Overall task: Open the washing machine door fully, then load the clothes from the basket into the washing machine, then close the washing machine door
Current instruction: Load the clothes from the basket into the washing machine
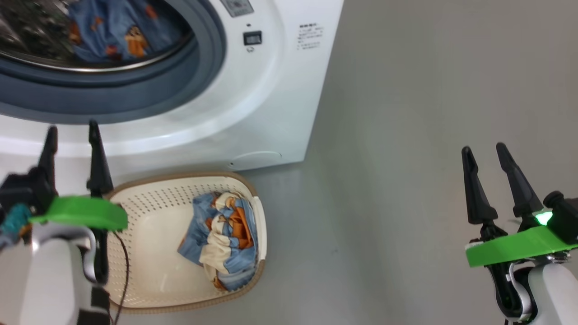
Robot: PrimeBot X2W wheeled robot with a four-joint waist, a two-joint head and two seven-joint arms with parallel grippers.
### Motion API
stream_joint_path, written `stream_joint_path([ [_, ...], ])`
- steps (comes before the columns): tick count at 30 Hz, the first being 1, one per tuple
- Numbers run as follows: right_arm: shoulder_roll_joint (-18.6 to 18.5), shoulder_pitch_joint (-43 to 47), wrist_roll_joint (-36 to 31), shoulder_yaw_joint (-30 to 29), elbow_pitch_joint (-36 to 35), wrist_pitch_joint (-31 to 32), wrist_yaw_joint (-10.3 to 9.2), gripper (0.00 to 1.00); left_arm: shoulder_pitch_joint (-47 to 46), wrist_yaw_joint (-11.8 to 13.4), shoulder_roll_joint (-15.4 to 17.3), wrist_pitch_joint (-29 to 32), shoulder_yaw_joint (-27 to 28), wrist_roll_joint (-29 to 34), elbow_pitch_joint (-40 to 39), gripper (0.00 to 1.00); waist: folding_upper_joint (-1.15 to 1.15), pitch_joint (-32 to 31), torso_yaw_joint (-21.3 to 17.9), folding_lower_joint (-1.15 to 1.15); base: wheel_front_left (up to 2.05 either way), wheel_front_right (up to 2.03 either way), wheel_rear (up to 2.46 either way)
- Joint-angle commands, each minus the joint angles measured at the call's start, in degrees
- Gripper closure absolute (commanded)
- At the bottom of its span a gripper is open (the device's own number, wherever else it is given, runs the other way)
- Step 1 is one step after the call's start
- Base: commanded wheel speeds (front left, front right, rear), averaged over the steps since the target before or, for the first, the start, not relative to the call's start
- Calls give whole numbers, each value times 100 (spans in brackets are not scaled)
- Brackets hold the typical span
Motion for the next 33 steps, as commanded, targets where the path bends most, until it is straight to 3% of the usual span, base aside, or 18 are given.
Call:
stream_joint_path([
  [1,-112,120,-80,79,-105,-45,32,0,213,-21,128,-35,142,39,-249,0,0,-309,242,1,0,0,0],
  [22,-236,960,-162,65,-64,-45,32,0,2397,-128,-162,-35,250,-75,-1558,0,0,-1291,534,1,0,0,0],
  [33,-233,1186,-175,-20,-103,-45,32,0,3030,-81,-204,-35,216,-177,-2083,0,0,-1390,561,1,0,0,0],
])
